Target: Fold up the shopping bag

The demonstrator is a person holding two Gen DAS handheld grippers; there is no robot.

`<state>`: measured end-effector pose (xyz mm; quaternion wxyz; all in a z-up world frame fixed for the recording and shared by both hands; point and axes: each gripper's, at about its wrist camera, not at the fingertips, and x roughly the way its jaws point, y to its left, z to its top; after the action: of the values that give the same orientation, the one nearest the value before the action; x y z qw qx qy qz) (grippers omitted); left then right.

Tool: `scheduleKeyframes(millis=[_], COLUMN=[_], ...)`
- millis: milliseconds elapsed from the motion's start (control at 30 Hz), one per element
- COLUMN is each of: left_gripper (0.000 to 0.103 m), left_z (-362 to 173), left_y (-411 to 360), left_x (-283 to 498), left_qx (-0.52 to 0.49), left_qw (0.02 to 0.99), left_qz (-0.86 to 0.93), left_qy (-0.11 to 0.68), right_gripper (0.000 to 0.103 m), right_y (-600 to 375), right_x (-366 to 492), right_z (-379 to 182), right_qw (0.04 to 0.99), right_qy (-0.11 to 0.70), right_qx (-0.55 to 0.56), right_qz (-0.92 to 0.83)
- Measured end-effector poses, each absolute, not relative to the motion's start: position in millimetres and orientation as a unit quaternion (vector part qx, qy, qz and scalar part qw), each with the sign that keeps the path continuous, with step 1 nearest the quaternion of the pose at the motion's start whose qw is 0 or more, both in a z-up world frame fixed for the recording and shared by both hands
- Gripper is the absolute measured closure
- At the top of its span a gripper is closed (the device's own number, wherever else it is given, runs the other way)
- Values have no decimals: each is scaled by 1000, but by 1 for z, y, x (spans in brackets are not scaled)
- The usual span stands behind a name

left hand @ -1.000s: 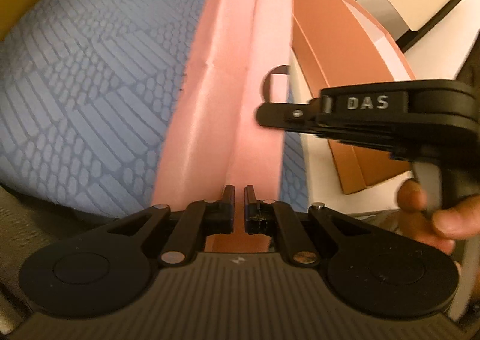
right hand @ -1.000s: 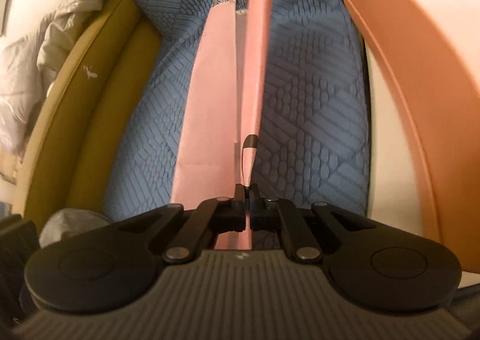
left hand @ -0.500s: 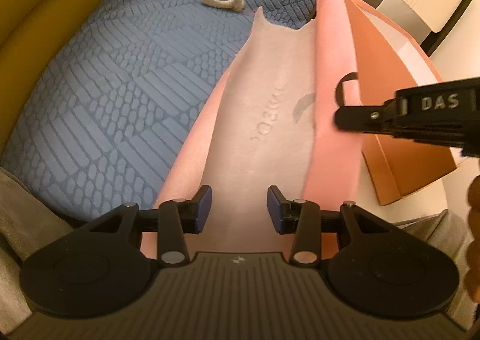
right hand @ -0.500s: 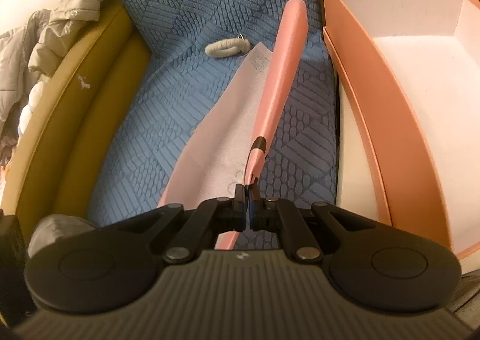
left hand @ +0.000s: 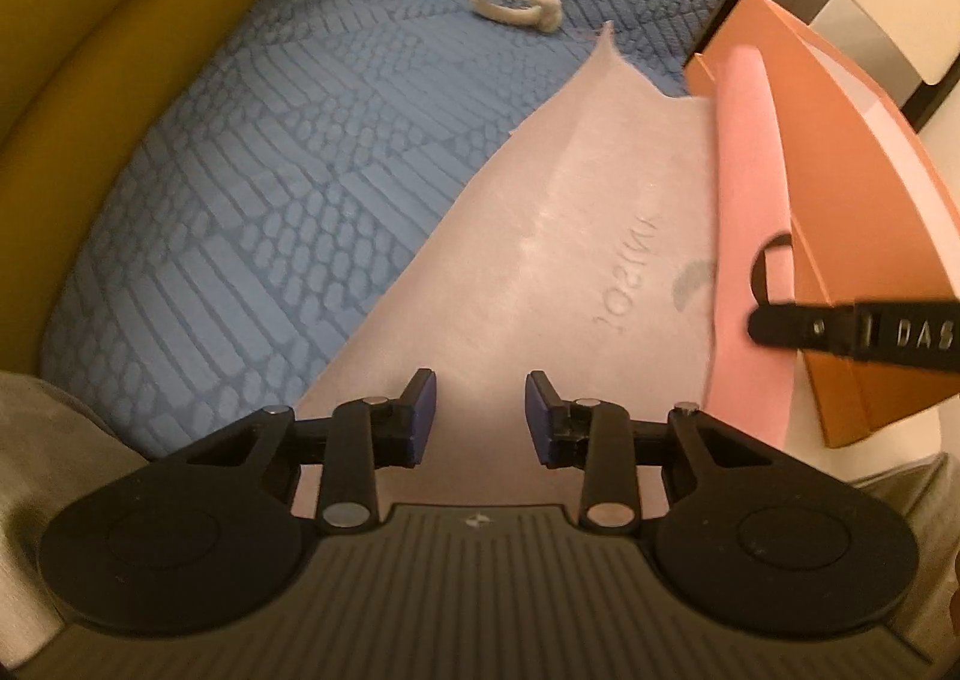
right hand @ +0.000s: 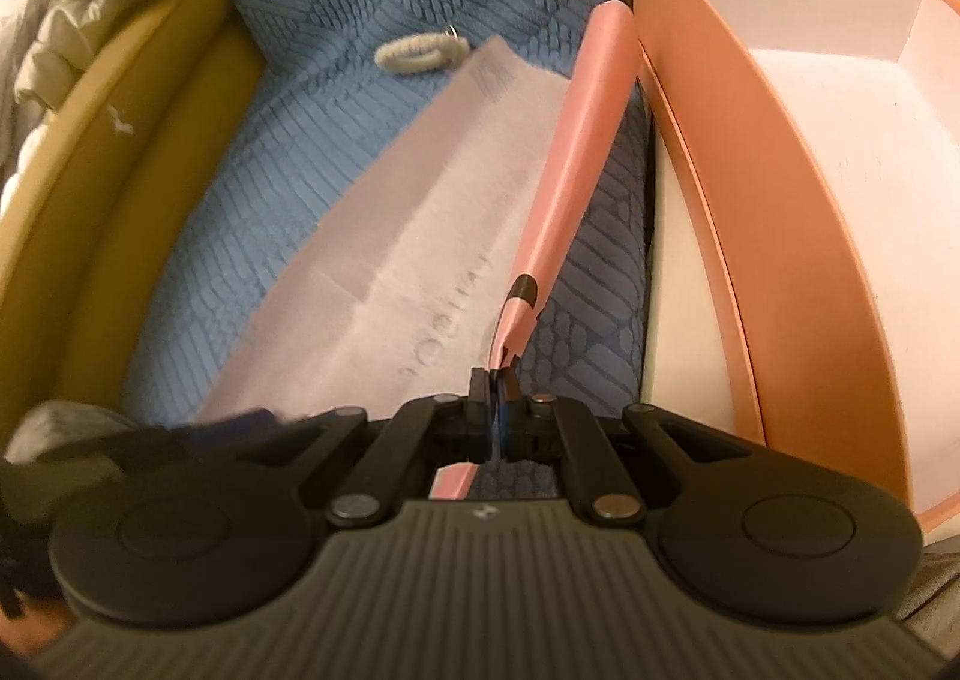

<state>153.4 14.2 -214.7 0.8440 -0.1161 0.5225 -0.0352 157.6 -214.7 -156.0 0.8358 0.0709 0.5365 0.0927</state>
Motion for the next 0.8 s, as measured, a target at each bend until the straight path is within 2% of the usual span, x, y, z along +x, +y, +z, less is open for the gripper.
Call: scheduleKeyframes(millis=[433, 800], left_gripper=[66, 66], left_z=[-196, -155], left_y=[47, 41], left_x=[137, 115], left_qx=[-207, -206], left_qw=[845, 861], left_qz=[-29, -67], left_qy=[493, 460], right_gripper=[97, 98], right_y=[-218, -220], right_x=[166, 167], right_z=[-177, -178], right_qw=[815, 812], right_qy=[563, 567], right_qx=[88, 90], right_qz=[104, 107])
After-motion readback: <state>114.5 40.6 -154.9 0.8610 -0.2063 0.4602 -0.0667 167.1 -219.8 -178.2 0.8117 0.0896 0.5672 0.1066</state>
